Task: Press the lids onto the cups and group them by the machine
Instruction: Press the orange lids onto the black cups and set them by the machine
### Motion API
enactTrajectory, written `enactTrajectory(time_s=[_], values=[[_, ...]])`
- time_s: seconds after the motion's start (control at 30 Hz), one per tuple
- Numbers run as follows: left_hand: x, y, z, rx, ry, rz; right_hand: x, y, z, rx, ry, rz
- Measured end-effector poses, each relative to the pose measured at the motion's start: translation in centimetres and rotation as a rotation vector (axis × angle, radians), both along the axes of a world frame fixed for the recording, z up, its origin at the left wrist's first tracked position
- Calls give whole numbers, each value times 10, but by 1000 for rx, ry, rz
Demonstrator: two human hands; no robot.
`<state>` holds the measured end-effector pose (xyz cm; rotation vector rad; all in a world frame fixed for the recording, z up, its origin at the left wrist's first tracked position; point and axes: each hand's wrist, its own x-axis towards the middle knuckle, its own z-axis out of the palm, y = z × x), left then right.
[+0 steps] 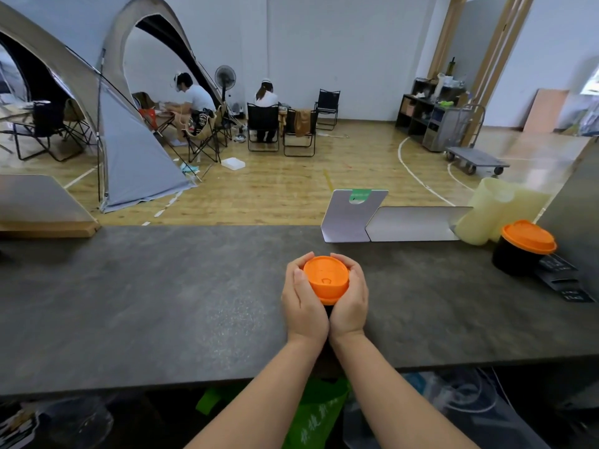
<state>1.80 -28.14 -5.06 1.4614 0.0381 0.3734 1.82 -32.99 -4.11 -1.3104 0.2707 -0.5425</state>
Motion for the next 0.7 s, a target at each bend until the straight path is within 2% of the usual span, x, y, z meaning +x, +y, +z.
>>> enactTrajectory(time_s=[0.3,0.47,0.63,0.7], values=[[1,9,0,122,-19,-71,0,5,5,-24,64,-56],[-1,29,-1,147,-17,-234,-7,5,11,-46,94,-55],[-6,56,-4,131,-3,-374,-12,4,13,17,147,-196],[-9,65,-7,103,8,-400,-14,9,15,44,156,-186]])
